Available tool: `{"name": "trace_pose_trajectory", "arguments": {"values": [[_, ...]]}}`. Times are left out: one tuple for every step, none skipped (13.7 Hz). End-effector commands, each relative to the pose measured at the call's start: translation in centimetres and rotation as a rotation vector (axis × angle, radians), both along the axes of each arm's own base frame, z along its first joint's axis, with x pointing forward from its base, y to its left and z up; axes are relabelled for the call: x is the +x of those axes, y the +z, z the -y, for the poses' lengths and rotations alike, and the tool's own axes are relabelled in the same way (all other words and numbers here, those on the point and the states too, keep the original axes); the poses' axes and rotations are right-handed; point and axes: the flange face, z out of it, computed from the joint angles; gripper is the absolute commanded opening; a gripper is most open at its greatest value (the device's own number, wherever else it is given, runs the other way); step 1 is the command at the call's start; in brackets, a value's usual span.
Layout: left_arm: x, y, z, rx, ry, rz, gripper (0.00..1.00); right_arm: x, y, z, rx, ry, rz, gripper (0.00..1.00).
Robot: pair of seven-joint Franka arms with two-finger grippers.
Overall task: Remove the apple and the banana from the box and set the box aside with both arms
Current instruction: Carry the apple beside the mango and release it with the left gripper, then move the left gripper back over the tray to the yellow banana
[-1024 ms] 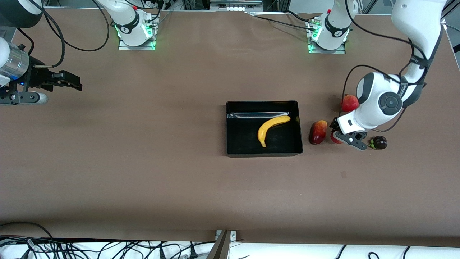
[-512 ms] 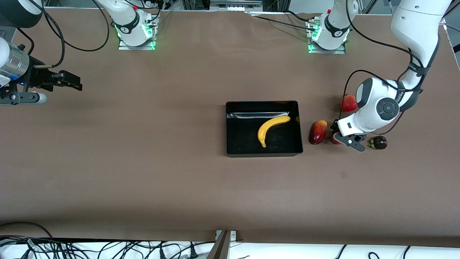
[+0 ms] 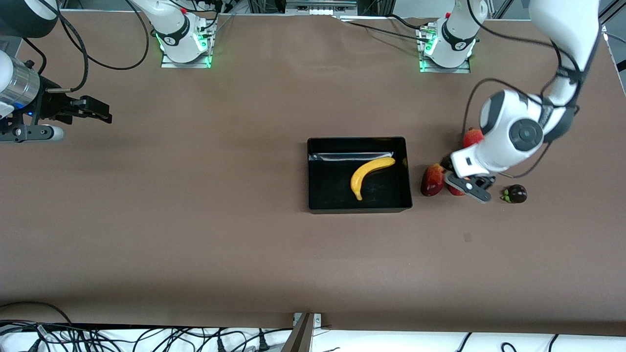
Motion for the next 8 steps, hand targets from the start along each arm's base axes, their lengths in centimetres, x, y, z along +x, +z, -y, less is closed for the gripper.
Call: {"name": "trace_pose_trajectory", "arguments": {"values": [[-2.4,3.6,6.8,-0.063,-0.015,0.006,1.0,0.1,0.5,0.0,0.016,-0.006,-0.004,1.0],[-2.8,4.1,9.8,-0.072,-0.007,0.011,1.0,0.1,0.5,0.0,0.016,-0.005,-0.002,1.0],[-3.5,3.2,12.3,-0.071,0.018,-0.001,1.0,0.1,0.5,0.0,0.016,-0.003,-0.002,1.0],[-3.7,2.5,14.6,-0.08,-0.014,0.019,1.0,0.1,0.5,0.0,0.017,0.0,-0.002,1.0],[-3.9,1.4,15.9,-0.088,-0.033,0.018,1.0,0.1,0.5,0.1,0.017,0.001,-0.002,1.0],[-4.0,0.0,16.6,-0.09,-0.05,0.009,1.0,0.1,0.5,0.1,0.017,0.001,-0.002,1.0],[-4.3,-1.0,17.7,-0.084,-0.083,0.024,1.0,0.1,0.5,0.1,0.017,0.0,-0.002,1.0],[-4.3,-1.6,18.2,-0.074,-0.113,0.053,1.0,0.1,0.5,0.1,0.017,-0.002,-0.002,1.0]]}}
